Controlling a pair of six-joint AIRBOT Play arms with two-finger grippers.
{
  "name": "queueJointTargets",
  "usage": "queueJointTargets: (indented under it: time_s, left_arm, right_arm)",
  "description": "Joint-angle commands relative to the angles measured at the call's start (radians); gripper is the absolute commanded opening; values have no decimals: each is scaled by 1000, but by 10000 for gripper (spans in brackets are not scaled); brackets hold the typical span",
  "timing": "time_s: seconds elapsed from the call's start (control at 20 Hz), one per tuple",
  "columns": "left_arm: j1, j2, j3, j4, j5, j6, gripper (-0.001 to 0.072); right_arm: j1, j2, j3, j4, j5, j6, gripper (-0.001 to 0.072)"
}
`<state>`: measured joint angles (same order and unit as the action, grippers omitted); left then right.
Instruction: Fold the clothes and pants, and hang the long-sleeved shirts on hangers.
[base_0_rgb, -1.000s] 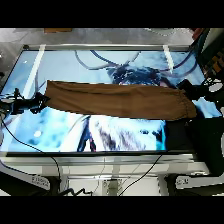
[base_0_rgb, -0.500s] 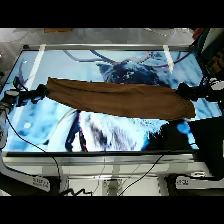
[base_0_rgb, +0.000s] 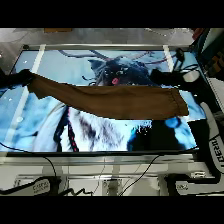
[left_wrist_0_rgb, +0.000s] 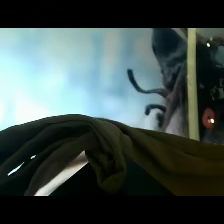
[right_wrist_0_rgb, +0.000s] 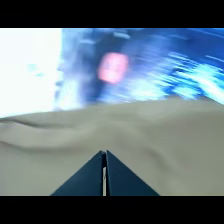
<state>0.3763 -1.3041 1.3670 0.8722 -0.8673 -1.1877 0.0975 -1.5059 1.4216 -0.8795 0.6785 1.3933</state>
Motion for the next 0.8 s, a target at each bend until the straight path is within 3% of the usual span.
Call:
queueJointTargets:
  time_s: [0.0,0.1,0.45,0.75]
  left_arm:
    - [-16,129,2,33,-58,18,13]
    - [-35,182,2,33,-84,67,13]
    - [-47,239,1,32,-87,70,14]
    - [-61,219,-3,33,-90,69,14]
  right_arm:
    - [220,-91,101,0,-124,82,28]
    - [319,-182,183,1,-116,138,28]
    - [626,-514,512,12,-3,302,28]
    - [750,-576,567,-26,54,315,28]
